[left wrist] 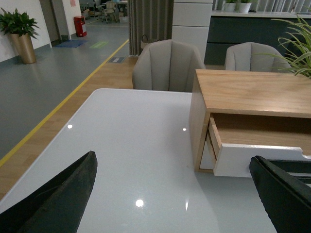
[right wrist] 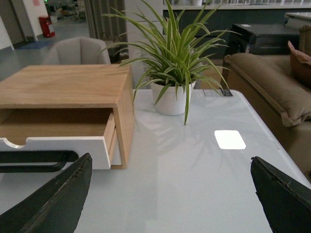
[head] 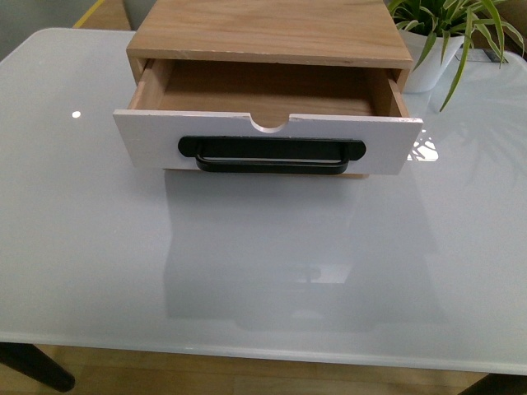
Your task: Close drawer sideways
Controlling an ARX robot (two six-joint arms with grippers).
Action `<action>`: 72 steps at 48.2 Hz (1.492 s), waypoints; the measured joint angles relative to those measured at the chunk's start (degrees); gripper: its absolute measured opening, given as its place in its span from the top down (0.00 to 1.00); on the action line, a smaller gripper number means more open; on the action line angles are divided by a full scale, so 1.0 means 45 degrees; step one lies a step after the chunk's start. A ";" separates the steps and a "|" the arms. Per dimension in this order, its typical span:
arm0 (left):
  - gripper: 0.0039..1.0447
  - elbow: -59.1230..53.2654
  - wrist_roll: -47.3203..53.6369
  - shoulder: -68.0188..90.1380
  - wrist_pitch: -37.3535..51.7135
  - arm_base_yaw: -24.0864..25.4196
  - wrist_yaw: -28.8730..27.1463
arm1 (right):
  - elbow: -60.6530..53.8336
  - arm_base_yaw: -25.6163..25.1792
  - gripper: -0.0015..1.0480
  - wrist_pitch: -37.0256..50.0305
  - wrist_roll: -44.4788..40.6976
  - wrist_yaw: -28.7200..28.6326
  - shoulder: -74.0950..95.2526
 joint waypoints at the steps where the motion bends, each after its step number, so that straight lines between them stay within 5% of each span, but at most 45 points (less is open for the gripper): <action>1: 0.08 0.0000 0.0000 0.0000 0.0000 0.0000 0.0000 | 0.0000 0.0000 0.09 0.0000 0.0000 0.0000 0.0005; 43: 0.08 0.0000 0.0000 0.0000 0.0000 0.0000 0.0005 | 0.0204 0.0165 0.09 -0.0636 -0.0024 0.0661 0.0282; 45: 0.08 0.0248 -0.0019 0.0369 -0.0792 0.0287 0.1132 | 0.0680 0.0340 0.09 -0.1715 -0.0155 0.1520 0.1268; 48: 0.08 0.0923 0.0204 0.2089 -0.2234 0.0928 0.3512 | 0.0967 0.0131 0.09 -0.1302 -0.0816 0.1205 0.3065; 59: 0.08 0.1642 0.1515 0.6897 0.1375 0.0777 0.4439 | 0.1753 -0.0155 0.09 0.1996 -0.3405 -0.0117 0.7252; 72: 0.08 0.2161 0.2909 1.0482 0.3939 -0.0903 0.4813 | 0.2511 0.0787 0.09 0.3657 -0.5678 -0.1103 1.0686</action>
